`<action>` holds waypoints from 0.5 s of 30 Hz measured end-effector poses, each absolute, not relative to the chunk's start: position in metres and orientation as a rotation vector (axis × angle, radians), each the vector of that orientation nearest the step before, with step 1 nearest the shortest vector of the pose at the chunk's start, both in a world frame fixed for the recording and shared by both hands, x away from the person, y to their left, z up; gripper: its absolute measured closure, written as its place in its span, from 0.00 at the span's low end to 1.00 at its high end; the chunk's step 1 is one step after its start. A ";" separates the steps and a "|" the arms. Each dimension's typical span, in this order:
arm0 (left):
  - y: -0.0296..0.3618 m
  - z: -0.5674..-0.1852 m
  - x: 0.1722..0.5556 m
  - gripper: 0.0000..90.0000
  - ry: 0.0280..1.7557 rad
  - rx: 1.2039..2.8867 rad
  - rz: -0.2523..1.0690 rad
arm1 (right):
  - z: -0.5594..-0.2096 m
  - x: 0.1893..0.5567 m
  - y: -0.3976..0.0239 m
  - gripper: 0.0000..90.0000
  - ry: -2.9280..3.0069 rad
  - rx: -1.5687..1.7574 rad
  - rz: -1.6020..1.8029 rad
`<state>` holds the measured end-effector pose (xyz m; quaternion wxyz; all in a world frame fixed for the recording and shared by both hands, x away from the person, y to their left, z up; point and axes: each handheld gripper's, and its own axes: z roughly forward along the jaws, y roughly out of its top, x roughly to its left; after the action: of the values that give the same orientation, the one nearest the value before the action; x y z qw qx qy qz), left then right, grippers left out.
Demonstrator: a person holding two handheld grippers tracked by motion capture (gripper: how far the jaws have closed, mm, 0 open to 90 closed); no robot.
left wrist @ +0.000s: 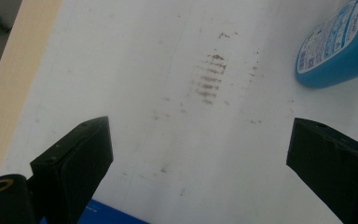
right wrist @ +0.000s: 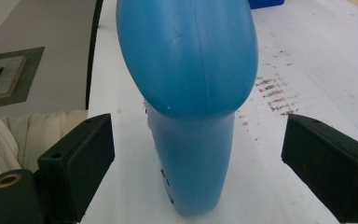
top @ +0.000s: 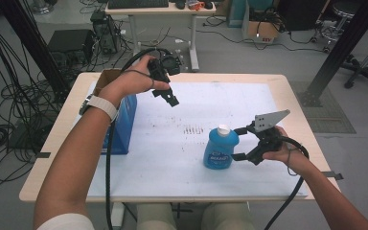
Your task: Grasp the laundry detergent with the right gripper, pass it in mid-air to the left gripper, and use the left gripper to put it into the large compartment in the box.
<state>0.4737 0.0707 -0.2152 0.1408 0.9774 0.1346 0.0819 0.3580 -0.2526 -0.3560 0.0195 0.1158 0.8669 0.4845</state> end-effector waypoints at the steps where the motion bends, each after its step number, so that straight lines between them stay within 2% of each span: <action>1: 0.071 -0.215 0.474 0.08 0.389 2.823 0.236 | -0.356 0.358 -0.253 0.10 2.690 0.359 1.503; 15: 0.072 -0.215 0.473 0.08 0.388 2.823 0.239 | -0.356 0.357 -0.251 0.10 2.707 0.383 1.501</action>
<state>0.4735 0.0719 -0.2145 0.1403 0.9774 0.1344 0.0827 0.3573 -0.2513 -0.3564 0.0114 0.1228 0.8679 0.4813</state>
